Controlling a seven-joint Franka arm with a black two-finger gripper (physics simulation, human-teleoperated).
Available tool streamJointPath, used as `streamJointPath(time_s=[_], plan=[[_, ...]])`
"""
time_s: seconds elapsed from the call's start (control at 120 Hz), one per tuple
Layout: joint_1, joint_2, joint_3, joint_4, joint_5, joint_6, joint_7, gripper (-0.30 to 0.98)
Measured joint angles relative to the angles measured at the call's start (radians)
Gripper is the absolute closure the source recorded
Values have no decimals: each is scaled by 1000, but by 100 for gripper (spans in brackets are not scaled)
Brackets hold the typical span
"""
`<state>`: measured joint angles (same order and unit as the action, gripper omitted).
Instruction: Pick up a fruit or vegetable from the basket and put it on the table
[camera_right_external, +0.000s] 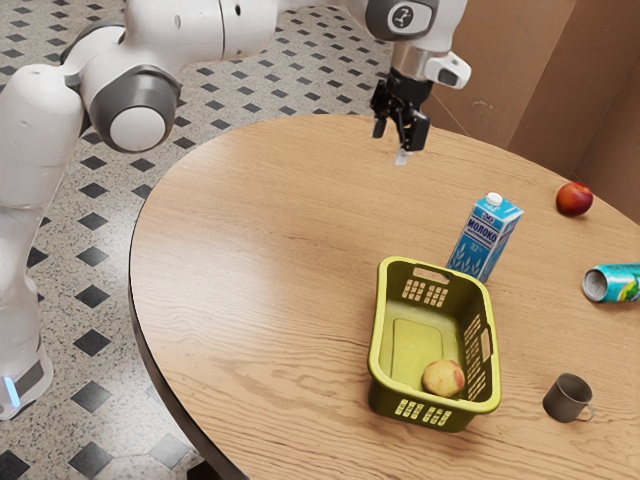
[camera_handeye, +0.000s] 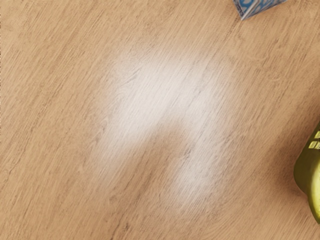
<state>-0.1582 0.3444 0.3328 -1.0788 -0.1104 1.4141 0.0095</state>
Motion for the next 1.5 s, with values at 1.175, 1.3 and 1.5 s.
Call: streamJointPath(time_s=[1.175, 1.3, 1.5], plan=[[-121, 87, -467, 36, 144, 59, -15, 0], [-121, 221, -466, 183, 156, 51, -24, 0], [-123, 289, -471, 215, 176, 44, -25, 0]])
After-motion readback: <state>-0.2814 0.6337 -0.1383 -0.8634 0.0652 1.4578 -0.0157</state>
